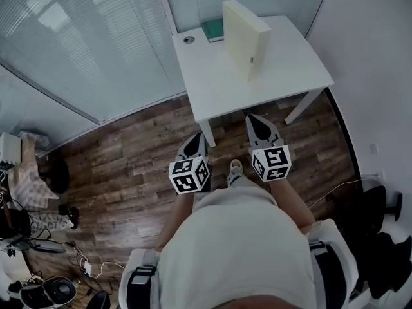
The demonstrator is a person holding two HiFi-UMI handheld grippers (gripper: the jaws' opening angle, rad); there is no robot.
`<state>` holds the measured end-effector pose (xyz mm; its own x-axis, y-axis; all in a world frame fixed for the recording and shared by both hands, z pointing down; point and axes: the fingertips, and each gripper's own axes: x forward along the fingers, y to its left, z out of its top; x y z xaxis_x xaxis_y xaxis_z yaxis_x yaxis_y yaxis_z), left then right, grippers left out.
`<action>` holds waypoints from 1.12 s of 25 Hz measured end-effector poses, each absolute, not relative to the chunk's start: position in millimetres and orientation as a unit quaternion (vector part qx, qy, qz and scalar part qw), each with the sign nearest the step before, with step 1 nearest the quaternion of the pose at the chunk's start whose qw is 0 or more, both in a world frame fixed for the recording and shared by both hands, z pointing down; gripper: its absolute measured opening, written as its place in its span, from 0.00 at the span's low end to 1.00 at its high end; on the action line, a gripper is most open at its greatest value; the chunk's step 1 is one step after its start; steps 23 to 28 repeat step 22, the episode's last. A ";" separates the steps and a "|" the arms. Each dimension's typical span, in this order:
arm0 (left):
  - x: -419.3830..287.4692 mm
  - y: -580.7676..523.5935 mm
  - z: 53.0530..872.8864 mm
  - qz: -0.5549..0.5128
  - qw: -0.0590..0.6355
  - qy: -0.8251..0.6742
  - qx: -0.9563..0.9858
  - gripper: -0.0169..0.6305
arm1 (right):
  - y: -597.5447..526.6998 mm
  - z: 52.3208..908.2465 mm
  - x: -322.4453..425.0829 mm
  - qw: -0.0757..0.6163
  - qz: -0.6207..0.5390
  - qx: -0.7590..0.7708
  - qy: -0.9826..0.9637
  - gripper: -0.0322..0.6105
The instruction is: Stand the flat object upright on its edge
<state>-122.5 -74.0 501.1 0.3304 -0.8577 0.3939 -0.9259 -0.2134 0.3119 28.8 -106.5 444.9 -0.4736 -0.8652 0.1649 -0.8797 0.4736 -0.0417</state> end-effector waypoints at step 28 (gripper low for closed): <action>-114.4 -75.0 501.0 0.065 0.253 -0.567 0.781 0.06 | -100.5 445.7 35.1 0.039 0.077 0.512 -0.855 0.08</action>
